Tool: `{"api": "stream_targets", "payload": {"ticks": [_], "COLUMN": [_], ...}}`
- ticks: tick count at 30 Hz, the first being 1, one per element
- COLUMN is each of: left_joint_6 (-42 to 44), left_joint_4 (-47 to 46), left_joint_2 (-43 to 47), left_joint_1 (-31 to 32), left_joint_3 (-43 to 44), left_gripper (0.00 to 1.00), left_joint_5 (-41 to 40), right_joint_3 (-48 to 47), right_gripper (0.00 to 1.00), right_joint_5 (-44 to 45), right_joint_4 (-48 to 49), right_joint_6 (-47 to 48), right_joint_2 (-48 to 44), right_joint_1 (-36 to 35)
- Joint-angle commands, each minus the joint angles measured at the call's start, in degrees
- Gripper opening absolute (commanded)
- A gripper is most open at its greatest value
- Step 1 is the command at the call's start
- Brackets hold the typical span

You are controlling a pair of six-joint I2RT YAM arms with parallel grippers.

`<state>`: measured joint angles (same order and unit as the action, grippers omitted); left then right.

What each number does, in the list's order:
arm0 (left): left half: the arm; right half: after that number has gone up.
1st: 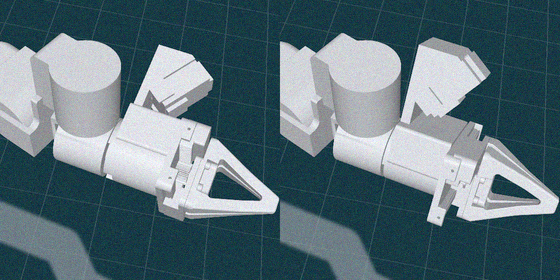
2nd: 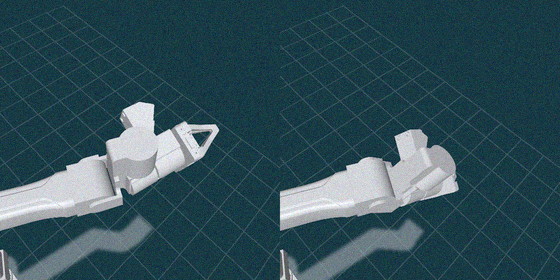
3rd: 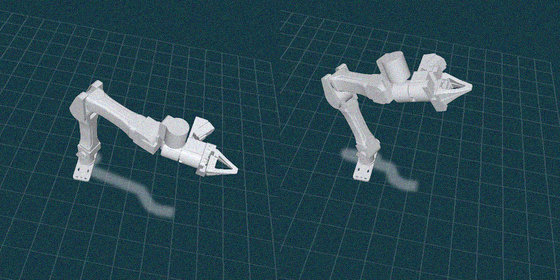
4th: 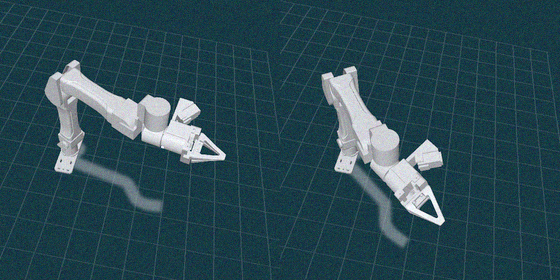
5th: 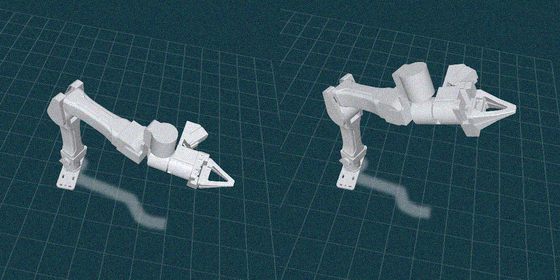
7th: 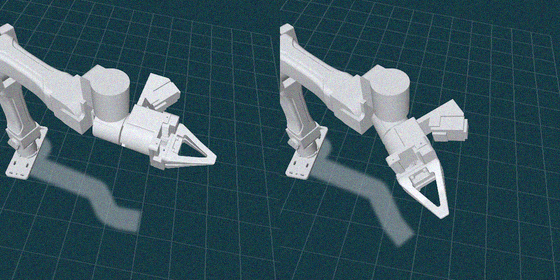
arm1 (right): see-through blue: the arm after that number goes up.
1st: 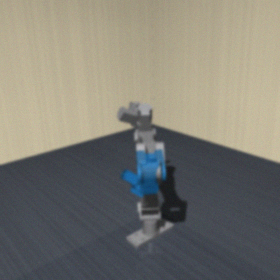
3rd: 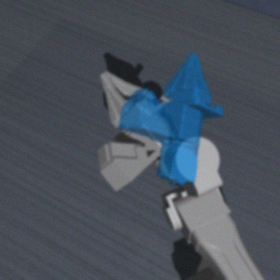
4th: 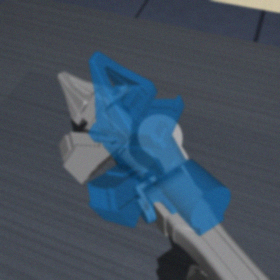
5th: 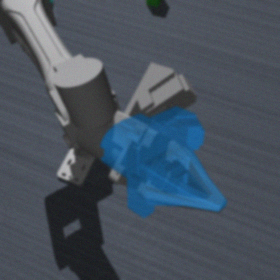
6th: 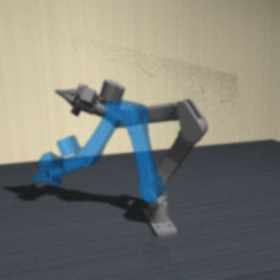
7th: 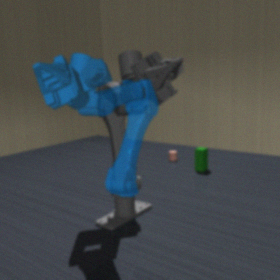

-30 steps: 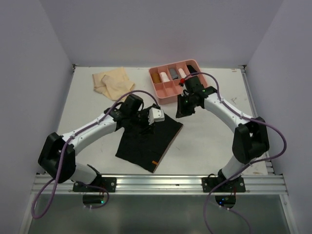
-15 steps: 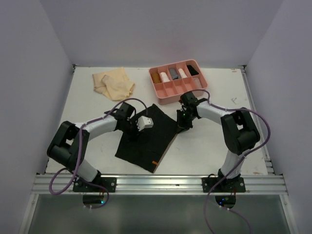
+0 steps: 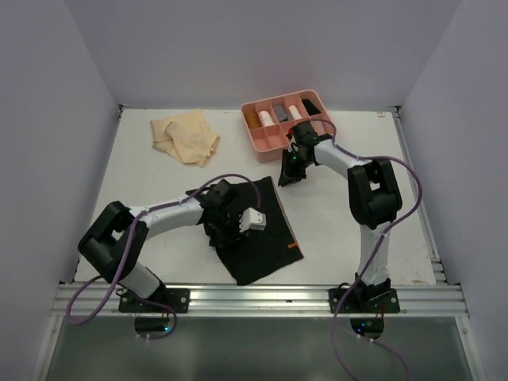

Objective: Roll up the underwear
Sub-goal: Flatten the underwear, then fold the underwear

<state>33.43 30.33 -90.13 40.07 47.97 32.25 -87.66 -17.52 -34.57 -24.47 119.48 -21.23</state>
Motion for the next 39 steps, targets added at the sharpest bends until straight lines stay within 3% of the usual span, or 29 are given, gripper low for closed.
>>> {"api": "stream_targets", "payload": {"ticks": [1, 6, 13, 16, 17, 20, 30, 39], "left_joint_6": [-1.88, -0.75, -4.33, -4.51, -5.04, -6.27, -8.91, -10.05], "left_joint_4": [1.93, 3.59, 4.65, 4.05, 3.69, 3.33, 1.76, -0.17], "left_joint_2": [6.08, 5.15, -11.28, -15.15, -15.51, -16.57, -23.06, -30.8], "left_joint_1": [-3.5, -17.72, -28.29, -29.44, -29.44, -29.44, -29.09, -23.91], "left_joint_3": [3.01, 13.1, 27.96, 31.22, 31.22, 30.87, 28.06, 32.01], "left_gripper": [0.41, 0.47, 0.48, 0.47, 0.46, 0.46, 0.42, 0.39], "left_joint_5": [4.04, 7.74, 8.79, 8.97, 8.8, 8.44, 5.9, 3.09], "right_joint_3": [-1.3, -2.42, -10.42, -13.06, -13.59, -9.3, 18.8, 33.41], "right_gripper": [0.23, 0.44, 0.52, 0.45, 0.38, 0.29, 0.17, 0.03], "right_joint_5": [-2.17, -3.13, -9.02, -9.11, -9.46, -9.29, -3.32, 3.1], "right_joint_4": [-3.4, -2.96, 0.28, 0.21, -1.19, 0.1, 8.89, 14.0], "right_joint_6": [4.6, 8.46, 13.74, 15.06, 15.41, 15.15, 6.99, -2.59], "right_joint_2": [-8.53, -11.82, -4.7, -2.42, -1.98, -4.25, -14.88, -20.77], "right_joint_1": [0.31, 1.63, 1.37, 1.37, 1.2, 0.32, -3.9, -8.3]}}
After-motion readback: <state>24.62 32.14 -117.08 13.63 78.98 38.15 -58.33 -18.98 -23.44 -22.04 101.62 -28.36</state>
